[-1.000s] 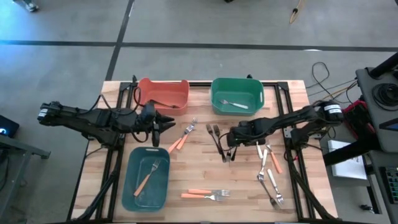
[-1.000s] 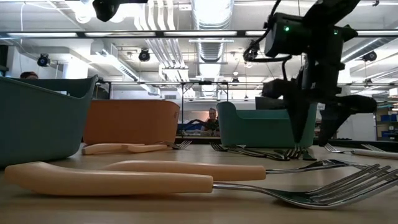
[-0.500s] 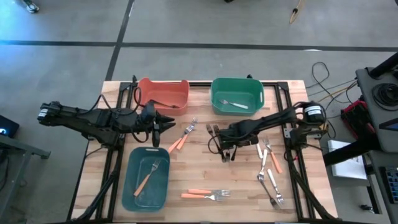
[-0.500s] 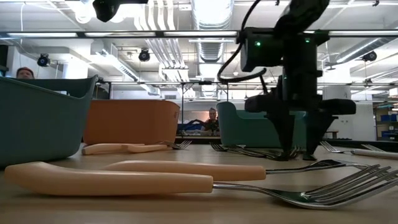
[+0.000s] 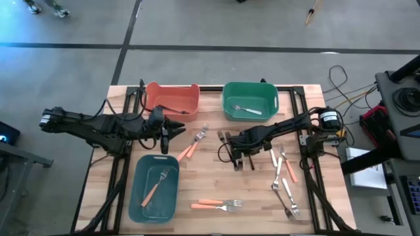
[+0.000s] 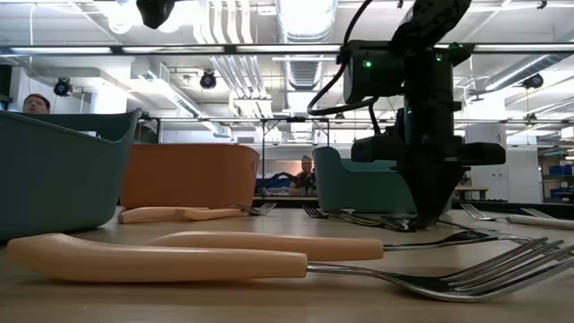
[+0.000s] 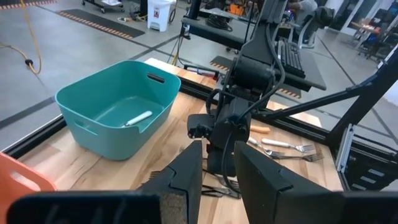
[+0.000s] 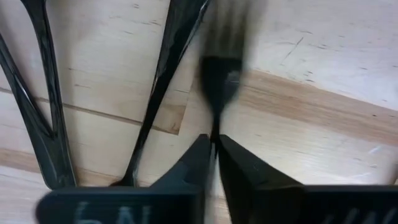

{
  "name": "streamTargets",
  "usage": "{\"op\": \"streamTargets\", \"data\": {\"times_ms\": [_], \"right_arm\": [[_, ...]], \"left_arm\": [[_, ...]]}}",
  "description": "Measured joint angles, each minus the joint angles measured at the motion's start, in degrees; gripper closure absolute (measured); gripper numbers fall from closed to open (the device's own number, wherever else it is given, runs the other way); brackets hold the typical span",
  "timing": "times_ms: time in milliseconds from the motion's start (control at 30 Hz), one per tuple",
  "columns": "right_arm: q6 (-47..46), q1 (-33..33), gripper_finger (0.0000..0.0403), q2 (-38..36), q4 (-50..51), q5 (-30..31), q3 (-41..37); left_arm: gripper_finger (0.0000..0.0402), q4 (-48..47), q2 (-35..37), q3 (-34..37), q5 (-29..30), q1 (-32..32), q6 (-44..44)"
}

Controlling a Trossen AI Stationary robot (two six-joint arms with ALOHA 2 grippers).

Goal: Sort silverware by color (type)
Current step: Put the black fork into the orange bin

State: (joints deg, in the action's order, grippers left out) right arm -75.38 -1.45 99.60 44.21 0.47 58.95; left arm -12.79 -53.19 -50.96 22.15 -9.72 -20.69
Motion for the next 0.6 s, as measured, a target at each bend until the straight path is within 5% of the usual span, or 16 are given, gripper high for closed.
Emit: {"op": "streamTargets", "data": {"times_ms": [600], "right_arm": [[1.3, -0.1, 0.0393, -7.5, 4.0, 4.0, 0.5]], "left_arm": [[0.0325, 0.4, 0.0, 0.0, 0.0, 0.1, 0.5]]}}
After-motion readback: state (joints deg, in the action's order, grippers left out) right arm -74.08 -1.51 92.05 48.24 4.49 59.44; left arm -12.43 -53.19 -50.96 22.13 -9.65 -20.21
